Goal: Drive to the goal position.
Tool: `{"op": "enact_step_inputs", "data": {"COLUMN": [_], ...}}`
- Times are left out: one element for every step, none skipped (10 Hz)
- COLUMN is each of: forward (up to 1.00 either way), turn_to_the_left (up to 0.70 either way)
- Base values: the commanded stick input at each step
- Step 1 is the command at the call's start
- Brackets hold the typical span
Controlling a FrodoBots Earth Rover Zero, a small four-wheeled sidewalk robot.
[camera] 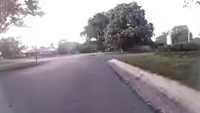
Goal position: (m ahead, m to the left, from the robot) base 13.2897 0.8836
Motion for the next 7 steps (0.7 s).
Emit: {"op": "enact_step_inputs", "data": {"forward": [1.0, 1.0, 1.0, 1.0, 1.0, 1.0, 1.0], "turn_to_the_left": [0.0, 0.0, 0.0, 0.0, 0.0, 0.0, 0.0]}}
